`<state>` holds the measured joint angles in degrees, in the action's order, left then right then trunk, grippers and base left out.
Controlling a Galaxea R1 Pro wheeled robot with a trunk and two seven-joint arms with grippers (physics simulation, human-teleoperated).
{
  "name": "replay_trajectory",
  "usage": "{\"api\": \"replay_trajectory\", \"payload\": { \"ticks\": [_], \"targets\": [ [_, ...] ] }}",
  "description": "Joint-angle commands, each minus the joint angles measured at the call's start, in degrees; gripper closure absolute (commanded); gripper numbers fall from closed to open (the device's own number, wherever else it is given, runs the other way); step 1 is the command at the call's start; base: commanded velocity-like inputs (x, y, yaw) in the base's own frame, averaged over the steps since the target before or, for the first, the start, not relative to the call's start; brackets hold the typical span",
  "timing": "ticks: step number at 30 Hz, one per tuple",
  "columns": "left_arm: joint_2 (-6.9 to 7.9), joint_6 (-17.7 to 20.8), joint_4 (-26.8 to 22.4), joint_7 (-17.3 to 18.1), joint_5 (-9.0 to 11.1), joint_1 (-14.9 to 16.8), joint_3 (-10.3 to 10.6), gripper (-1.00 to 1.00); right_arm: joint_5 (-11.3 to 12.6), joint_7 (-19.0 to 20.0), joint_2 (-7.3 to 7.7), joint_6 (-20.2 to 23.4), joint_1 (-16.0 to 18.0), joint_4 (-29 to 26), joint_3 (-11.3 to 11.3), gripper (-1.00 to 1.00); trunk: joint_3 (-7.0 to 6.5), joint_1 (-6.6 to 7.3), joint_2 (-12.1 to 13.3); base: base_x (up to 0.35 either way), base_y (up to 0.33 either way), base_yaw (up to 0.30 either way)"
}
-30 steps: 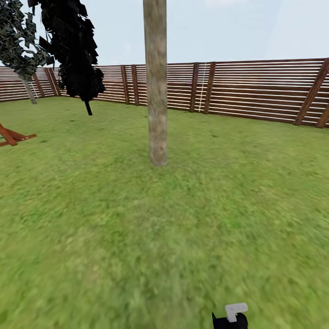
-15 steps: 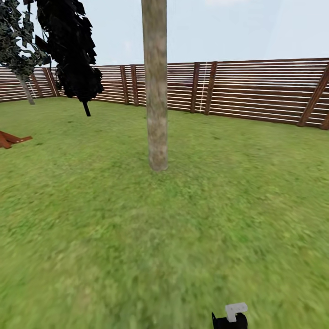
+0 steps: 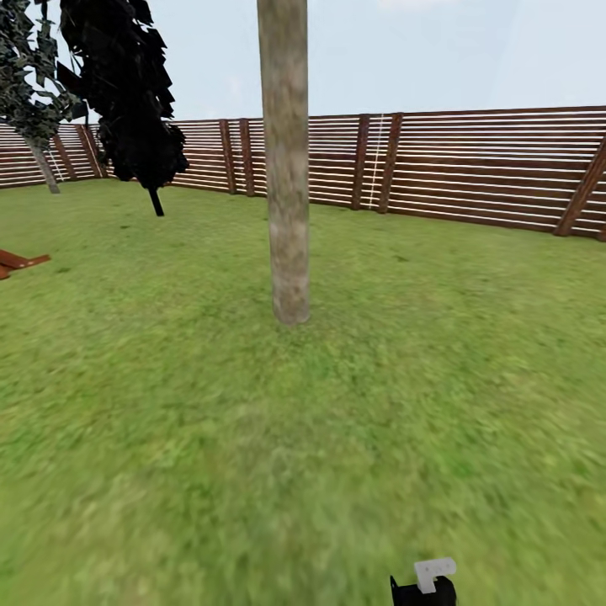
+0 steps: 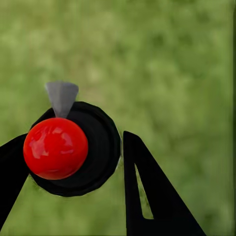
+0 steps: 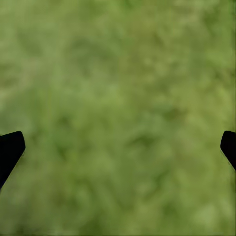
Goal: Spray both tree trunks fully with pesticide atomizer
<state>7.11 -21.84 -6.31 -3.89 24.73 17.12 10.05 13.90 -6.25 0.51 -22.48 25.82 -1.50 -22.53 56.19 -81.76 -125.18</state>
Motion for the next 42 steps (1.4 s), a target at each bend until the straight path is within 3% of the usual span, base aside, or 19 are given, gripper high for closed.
{"api": "replay_trajectory", "payload": {
  "ticks": [1,42],
  "targets": [
    [0.01,-0.13,-0.01,-0.33,0.23,0.02,0.5,1.0,0.42,-0.16,-0.02,-0.11,0.02,-0.01,-0.5,-1.0,0.05,-0.03,-0.02,0.34,0.0,0.0],
    [-0.03,-0.13,-0.01,-0.33,0.23,0.02,0.5,1.0,0.42,-0.16,-0.07,-0.11,0.02,0.01,-0.5,-1.0,0.05,-0.03,-0.02,0.34,0.0,0.0]
  ]
}}
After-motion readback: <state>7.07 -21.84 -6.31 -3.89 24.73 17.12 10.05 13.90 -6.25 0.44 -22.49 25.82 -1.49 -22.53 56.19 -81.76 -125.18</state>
